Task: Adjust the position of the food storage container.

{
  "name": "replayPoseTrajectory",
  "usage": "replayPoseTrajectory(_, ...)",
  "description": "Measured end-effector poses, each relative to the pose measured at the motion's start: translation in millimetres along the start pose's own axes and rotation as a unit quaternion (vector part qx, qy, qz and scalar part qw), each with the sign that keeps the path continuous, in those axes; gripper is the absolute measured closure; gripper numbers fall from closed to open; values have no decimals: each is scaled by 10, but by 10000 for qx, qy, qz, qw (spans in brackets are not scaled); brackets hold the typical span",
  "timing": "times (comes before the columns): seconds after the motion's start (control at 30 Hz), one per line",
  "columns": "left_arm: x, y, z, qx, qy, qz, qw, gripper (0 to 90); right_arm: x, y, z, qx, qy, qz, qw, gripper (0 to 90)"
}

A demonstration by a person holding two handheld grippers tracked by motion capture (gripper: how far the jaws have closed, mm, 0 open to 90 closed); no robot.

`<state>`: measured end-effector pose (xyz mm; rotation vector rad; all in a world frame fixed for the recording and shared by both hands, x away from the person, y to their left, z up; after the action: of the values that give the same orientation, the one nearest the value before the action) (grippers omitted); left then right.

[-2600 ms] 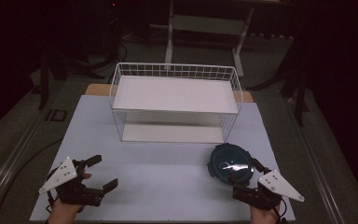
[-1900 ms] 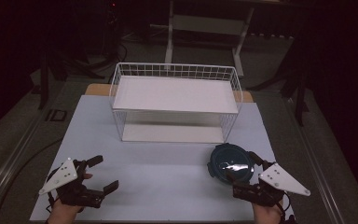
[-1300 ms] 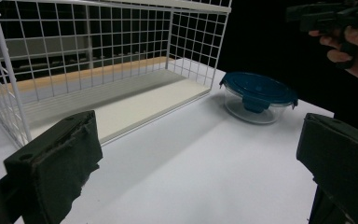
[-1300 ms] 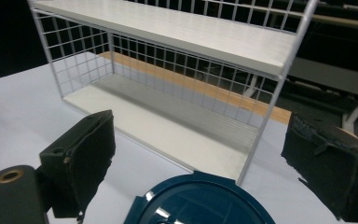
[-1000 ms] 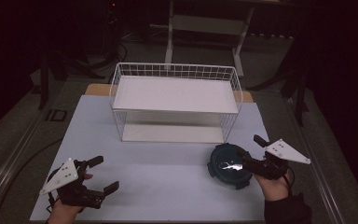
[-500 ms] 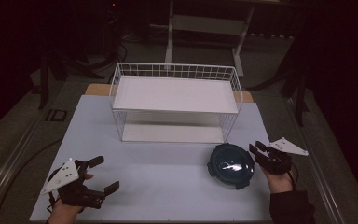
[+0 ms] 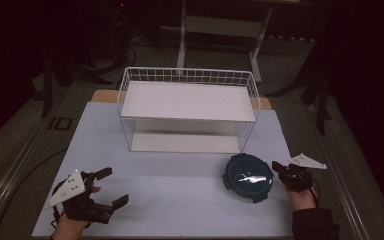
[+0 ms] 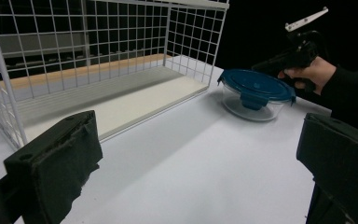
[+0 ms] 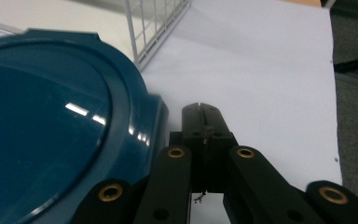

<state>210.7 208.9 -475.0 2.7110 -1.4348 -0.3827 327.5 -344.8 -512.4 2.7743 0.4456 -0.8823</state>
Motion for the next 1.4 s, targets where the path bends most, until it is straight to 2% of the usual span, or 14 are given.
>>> replayPoseTrajectory(0.23, 9, 3, 6, -19, -7, 24, 10000, 0, -19, -36, 65, 30, -23, -236, 9997, 900)
replayPoseTrajectory(0.47, 18, 3, 7, -18, -16, 26, 10000, 0, -36, -77, 61, -15, -3, -59, 10000, 900)
replayPoseTrajectory(0.67, 30, 11, 9, 0, -35, 30, 10000, 0, -54, -157, 67, 6, -17, -150, 9999, 900)
replayPoseTrajectory(0.9, 35, 9, 11, -6, -32, 40, 10000, 0, -74, -323, 70, 0, -20, -457, 9990, 900)
replayPoseTrajectory(1.03, 37, 11, 12, -11, -32, 46, 10000, 0, -82, -449, 52, -165, -52, -583, 9981, 900)
replayPoseTrajectory(1.17, 40, 12, 14, -3, -49, 46, 10000, 0, -87, -550, 50, -172, -71, -783, 9968, 900)
replayPoseTrajectory(1.23, 41, 14, 15, 4, -58, 52, 10000, 0, -89, -579, 53, -166, -69, -868, 9961, 900)
replayPoseTrajectory(1.4, 28, 12, 12, -6, -34, 46, 10000, 0, -100, -580, 51, -204, -46, -895, 9958, 900)
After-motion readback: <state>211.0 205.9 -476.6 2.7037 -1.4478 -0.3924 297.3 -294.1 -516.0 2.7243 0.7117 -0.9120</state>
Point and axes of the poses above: each handheld gripper's, and its own axes: x roughly forward along the jaws, z roughly out of its underside, y roughly to its right, the point moved 3 cm from there along x, roughly forward along the jaws, and after that the axes turned 6 degrees about z, right-handed, at the moved point
